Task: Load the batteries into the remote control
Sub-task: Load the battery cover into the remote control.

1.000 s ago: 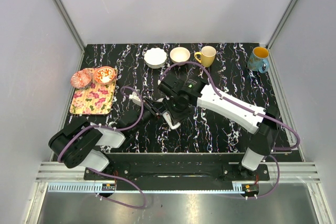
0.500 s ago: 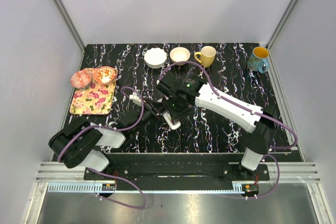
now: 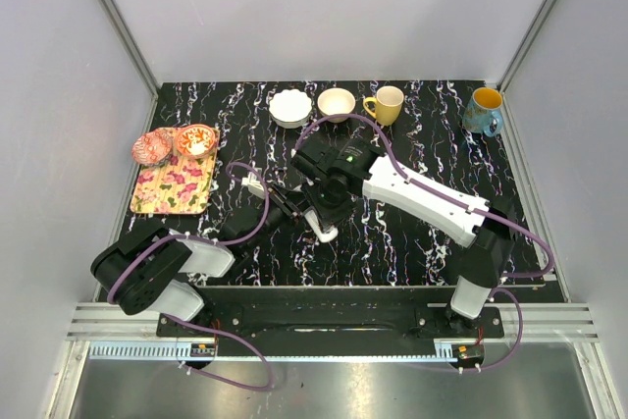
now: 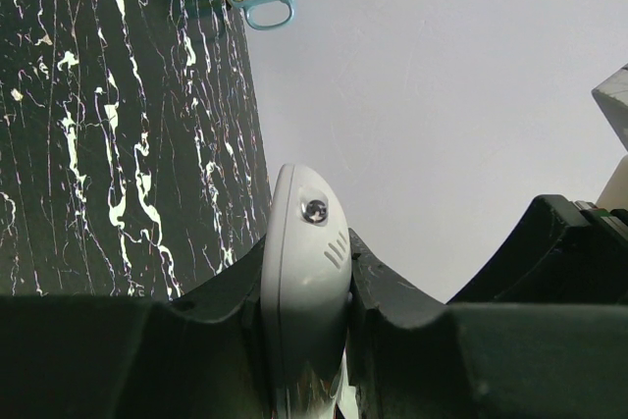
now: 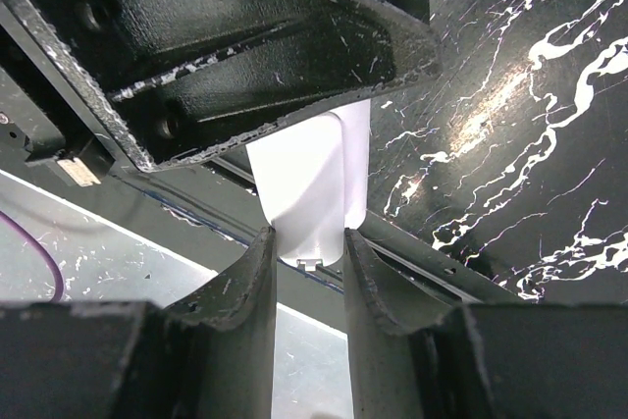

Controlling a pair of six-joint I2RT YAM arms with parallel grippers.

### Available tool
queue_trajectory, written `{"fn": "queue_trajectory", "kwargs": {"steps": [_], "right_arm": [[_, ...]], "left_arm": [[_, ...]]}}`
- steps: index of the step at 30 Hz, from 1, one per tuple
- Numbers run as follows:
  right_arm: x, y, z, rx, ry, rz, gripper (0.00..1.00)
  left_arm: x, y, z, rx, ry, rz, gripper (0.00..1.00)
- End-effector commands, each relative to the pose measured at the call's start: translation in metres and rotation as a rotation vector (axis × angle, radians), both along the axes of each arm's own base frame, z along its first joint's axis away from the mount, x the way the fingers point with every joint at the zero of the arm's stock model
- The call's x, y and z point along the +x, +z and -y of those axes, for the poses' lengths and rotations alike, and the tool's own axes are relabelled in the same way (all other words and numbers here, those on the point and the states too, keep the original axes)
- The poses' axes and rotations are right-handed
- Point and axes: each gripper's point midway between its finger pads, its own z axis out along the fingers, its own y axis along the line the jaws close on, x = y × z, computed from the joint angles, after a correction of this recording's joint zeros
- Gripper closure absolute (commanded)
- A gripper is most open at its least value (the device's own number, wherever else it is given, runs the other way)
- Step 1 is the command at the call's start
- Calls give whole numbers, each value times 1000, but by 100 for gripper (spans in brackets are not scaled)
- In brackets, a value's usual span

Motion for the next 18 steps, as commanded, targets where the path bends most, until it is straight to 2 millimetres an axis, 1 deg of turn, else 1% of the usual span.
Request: {"fn": "queue_trajectory", "kwargs": {"steps": [1,6,18], "right_arm": [[5,10,-10,35,9,29,100],[6,10,-14,43,7,29,100],[13,2,-15,22,-10,47,100]], "left_arm": [[2,47,1,-104,14,122,100],[1,48,1,-108,12,124,100],[-3,55,1,-141,-4,132,100]]}}
